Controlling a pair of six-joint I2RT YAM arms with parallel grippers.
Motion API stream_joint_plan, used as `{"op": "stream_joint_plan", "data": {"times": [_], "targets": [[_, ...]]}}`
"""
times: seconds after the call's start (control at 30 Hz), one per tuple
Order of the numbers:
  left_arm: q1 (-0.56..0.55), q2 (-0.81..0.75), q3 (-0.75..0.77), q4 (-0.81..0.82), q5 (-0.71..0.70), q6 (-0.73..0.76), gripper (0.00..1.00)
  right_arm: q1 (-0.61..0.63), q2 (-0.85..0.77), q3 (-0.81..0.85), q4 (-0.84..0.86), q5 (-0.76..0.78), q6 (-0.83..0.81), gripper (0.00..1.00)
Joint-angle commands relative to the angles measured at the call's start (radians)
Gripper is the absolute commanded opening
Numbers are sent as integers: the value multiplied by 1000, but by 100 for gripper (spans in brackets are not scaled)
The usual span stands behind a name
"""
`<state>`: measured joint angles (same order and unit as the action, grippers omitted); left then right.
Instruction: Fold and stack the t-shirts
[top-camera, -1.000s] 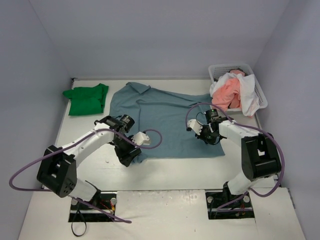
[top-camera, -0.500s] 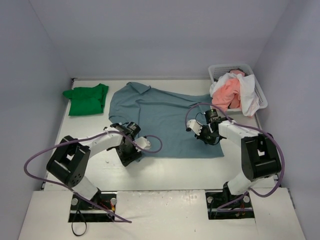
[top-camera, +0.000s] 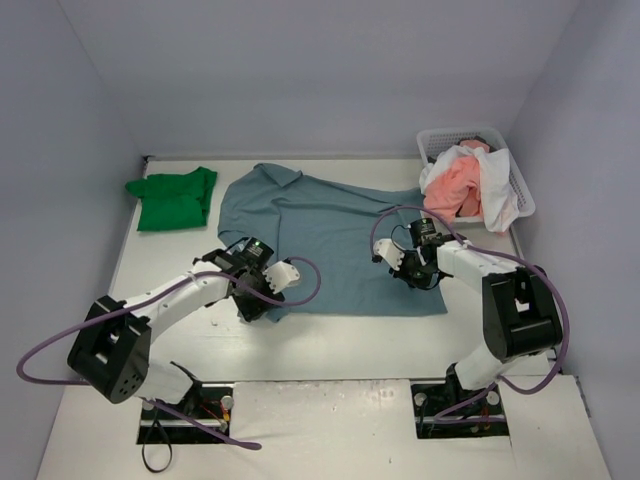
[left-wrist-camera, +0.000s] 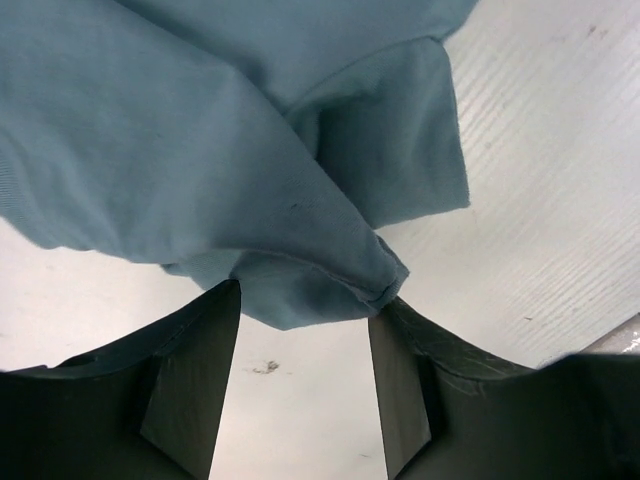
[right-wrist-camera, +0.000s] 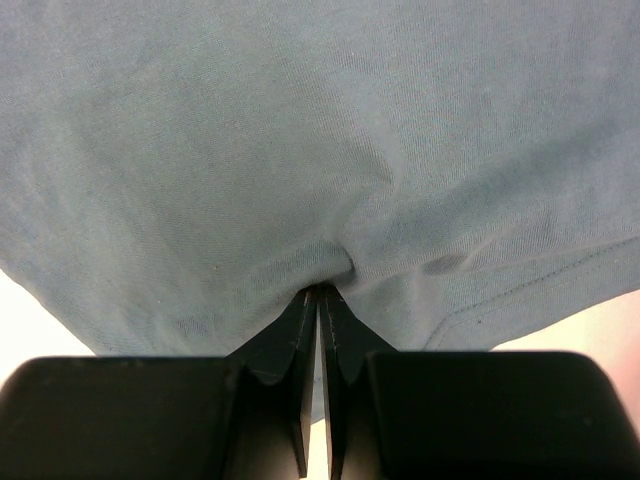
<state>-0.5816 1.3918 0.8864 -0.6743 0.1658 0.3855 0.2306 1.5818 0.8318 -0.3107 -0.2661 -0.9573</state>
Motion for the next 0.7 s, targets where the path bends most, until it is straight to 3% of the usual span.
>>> {"op": "stream_joint_plan", "data": {"times": [0.0, 0.23, 0.47, 0.57, 0.67], "targets": [[-1, 3, -1, -17, 46, 0, 48, 18, 15, -26, -88, -67, 25, 3], [-1, 3, 5, -44, 70, 9, 47, 16, 23, -22, -88, -71, 23, 3], [0, 7, 0, -39, 69, 6, 27, 16, 27, -16, -88, -94, 32, 2], [0, 25, -10, -28, 57, 0, 28, 15, 24, -22, -88, -94, 31, 2], [0, 35, -18, -16, 58, -7, 41, 16, 23, -26, -88, -93, 28, 3]]}}
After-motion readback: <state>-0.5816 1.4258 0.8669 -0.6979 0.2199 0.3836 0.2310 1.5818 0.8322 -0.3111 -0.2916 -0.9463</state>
